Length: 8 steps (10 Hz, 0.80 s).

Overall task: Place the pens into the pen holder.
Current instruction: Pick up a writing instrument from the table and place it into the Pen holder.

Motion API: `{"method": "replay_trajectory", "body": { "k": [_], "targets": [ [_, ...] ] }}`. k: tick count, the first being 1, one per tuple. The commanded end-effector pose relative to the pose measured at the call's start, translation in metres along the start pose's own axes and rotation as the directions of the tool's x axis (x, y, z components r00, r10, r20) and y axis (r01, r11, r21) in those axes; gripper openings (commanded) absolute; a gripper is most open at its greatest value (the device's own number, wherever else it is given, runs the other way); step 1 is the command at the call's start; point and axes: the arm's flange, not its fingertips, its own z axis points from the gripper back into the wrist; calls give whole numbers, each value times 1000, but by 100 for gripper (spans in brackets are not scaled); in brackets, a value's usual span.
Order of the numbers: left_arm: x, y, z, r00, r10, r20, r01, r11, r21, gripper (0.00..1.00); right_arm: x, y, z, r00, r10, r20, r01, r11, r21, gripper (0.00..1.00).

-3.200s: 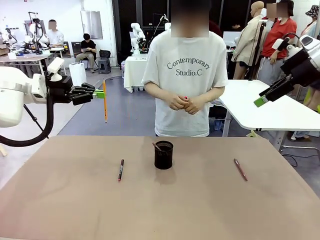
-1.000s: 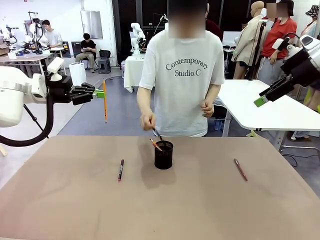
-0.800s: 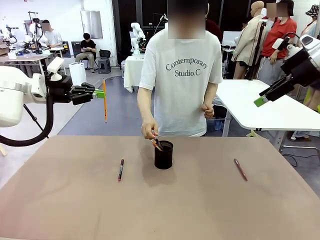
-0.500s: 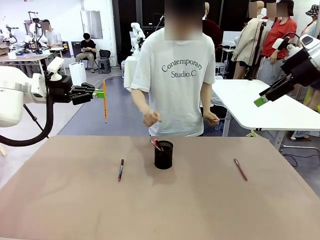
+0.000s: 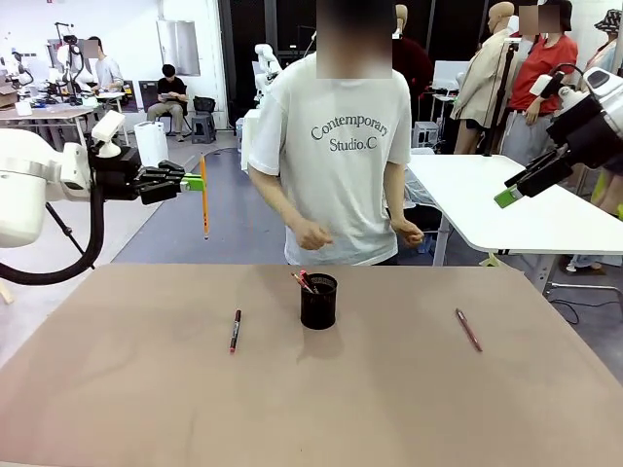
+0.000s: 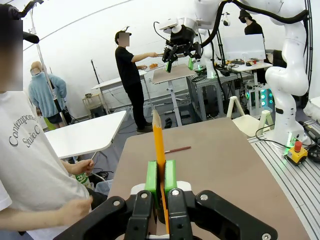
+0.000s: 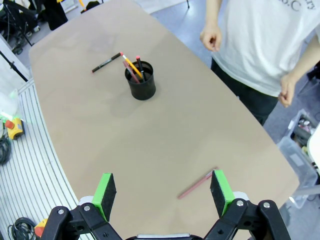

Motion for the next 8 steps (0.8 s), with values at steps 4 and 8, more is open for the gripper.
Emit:
{"method": "replay_trajectory", "body": {
  "k": [4, 8],
  "targets": [
    [0, 0, 0, 1000, 0, 0, 0, 1000, 0, 0, 1, 0, 1, 1000, 3, 8, -3, 1000, 4, 100],
    [-11, 36, -83, 999, -34, 5, 34, 999, -23, 0, 1, 0, 1, 1000, 3, 8, -3, 1000, 4, 100]
  ]
}}
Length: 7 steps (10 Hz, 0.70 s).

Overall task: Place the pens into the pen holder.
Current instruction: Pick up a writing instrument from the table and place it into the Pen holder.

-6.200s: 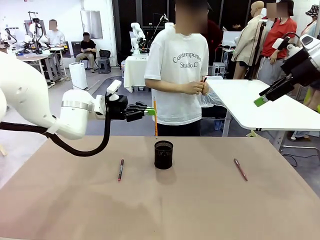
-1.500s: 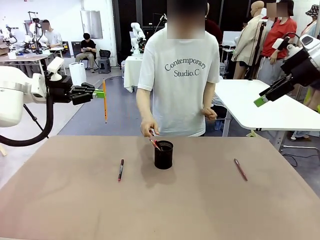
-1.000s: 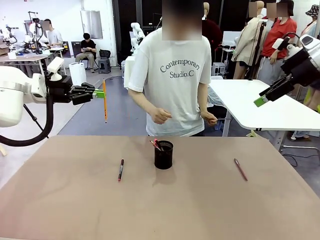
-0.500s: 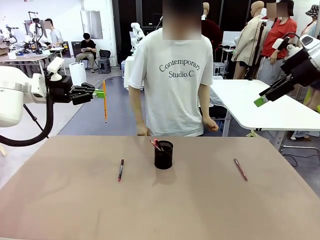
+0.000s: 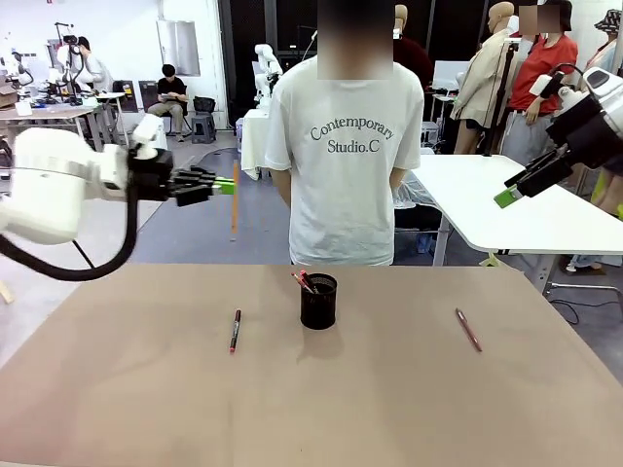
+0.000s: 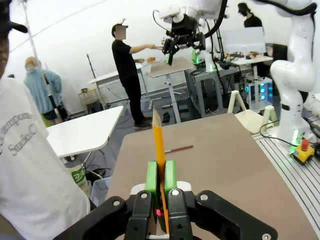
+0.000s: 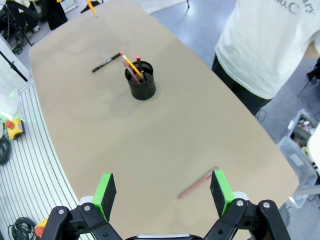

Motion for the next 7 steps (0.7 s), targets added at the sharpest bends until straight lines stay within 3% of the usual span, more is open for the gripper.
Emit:
{"method": "replay_trajectory", "body": {
  "k": [1, 3, 7],
  "targets": [
    [-9, 21, -34, 998, -25, 55, 25, 1000, 8, 0, 1, 0, 1, 1000, 3, 8, -3, 1000, 4, 100],
    [-33, 26, -73, 998, -12, 69, 13, 1000, -14, 0, 1, 0, 1, 1000, 3, 8, -3, 1000, 4, 100],
    [-76, 11, -128, 977, 6, 214, 20, 993, -116, 0, 1, 0, 1, 1000, 3, 8, -3, 1000, 4, 100]
  ]
}}
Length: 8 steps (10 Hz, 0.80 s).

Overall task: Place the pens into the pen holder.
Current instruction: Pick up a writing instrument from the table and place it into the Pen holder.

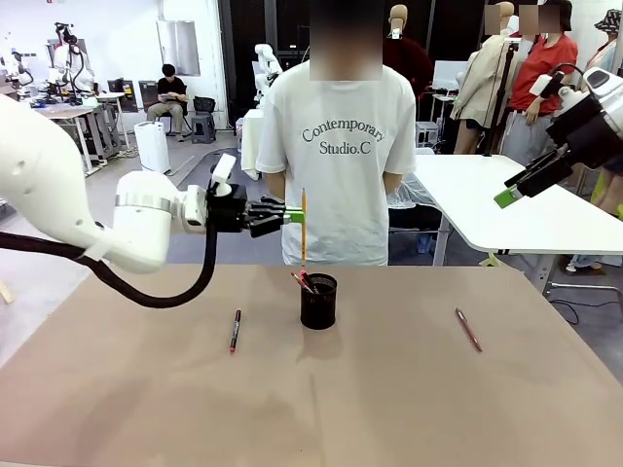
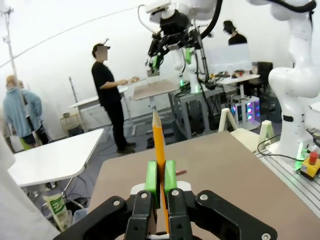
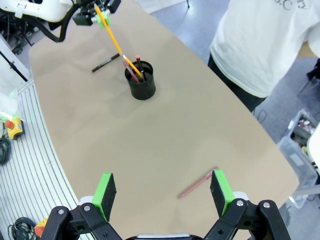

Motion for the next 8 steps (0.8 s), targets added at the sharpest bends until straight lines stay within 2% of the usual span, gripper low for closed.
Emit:
{"method": "replay_trajectory", "body": {
  "k": [1, 4, 5, 6, 8],
  "targets": [
    [-7, 3, -12, 996, -12, 90, 15, 999, -34, 0, 1, 0, 1, 1000, 3, 9, -3, 1000, 4, 100],
    [-40, -5, -30, 996, 48, 82, -42, 996, -76, 0, 1, 0, 1, 1000, 3, 9, -3, 1000, 4, 100],
    [-36, -4, -27, 997, -7, 82, 12, 998, -62, 0, 1, 0, 1, 1000, 3, 9, -3, 1000, 4, 100],
    [-37, -12, -30, 996, 50, 69, -45, 996, -73, 0, 1, 0, 1, 1000, 3, 9, -3, 1000, 4, 100],
    [-37, -12, -30, 996, 50, 69, -45, 996, -73, 0, 1, 0, 1, 1000, 3, 9, -3, 1000, 4, 100]
  ]
}}
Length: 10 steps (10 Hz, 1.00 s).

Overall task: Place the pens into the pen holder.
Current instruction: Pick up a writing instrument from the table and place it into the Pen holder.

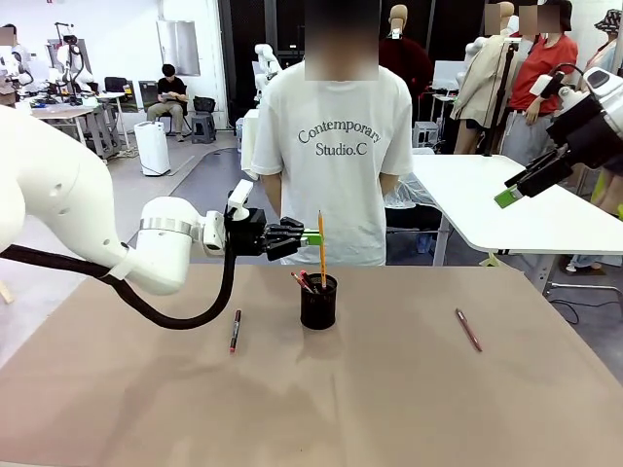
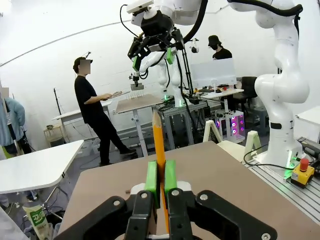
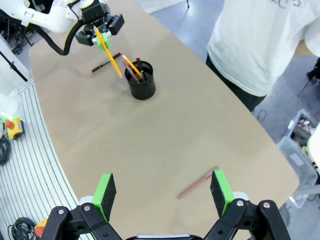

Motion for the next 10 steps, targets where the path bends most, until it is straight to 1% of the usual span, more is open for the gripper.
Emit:
{"method": "replay_trajectory", "body": {
  "k": [1, 2, 4, 5, 6, 8, 9, 10],
  "targets": [
    [-1, 0, 0, 1000, 0, 0, 0, 1000, 0, 0, 1, 0, 1, 1000, 3, 9, -3, 1000, 4, 100],
    [-7, 7, 3, 999, -4, -32, 6, 998, 56, 0, 1, 0, 1, 1000, 3, 9, -3, 1000, 4, 100],
    [-11, 18, 6, 999, -37, -23, 38, 997, 67, 0, 1, 0, 1, 1000, 3, 9, -3, 1000, 4, 100],
    [-12, 18, 7, 998, -51, -34, 54, 995, 88, 0, 1, 0, 1, 1000, 3, 9, -3, 1000, 4, 100],
    [-14, 20, 9, 998, -62, -24, 64, 993, 104, 0, 1, 0, 1, 1000, 3, 9, -3, 1000, 4, 100],
    [-22, 21, 12, 998, -56, -30, 59, 993, 100, 0, 1, 0, 1, 1000, 3, 9, -3, 1000, 4, 100],
    [-25, 22, 12, 998, -53, -26, 55, 994, 99, 8, 1, 0, 1, 1000, 3, 9, -3, 1000, 4, 100],
    [-26, 22, 12, 998, -49, -26, 51, 994, 95, 28, 1, 0, 1, 1000, 3, 9, -3, 1000, 4, 100]
  ]
}}
